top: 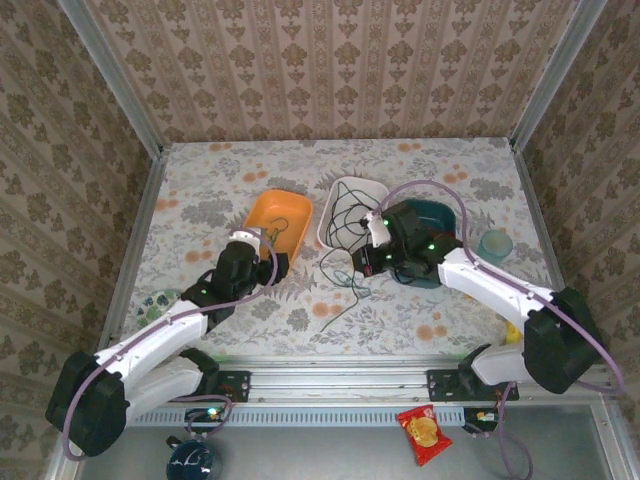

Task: Untangle the cables

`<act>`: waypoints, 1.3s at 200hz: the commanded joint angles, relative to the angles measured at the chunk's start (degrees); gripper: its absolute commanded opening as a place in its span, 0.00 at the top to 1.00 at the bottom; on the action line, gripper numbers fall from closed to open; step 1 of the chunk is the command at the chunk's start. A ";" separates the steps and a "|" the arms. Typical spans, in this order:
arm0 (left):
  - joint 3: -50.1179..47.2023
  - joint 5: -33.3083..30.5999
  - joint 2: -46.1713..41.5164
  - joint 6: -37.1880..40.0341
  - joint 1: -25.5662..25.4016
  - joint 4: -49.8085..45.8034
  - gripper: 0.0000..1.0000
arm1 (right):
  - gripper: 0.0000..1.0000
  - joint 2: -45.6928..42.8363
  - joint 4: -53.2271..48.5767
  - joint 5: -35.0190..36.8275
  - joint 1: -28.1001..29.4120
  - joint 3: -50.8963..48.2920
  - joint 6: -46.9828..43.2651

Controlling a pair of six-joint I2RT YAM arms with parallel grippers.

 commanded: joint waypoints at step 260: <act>6.65 10.32 16.63 5.56 -11.48 8.94 0.25 | 1.00 5.24 20.76 6.45 -14.71 7.42 16.93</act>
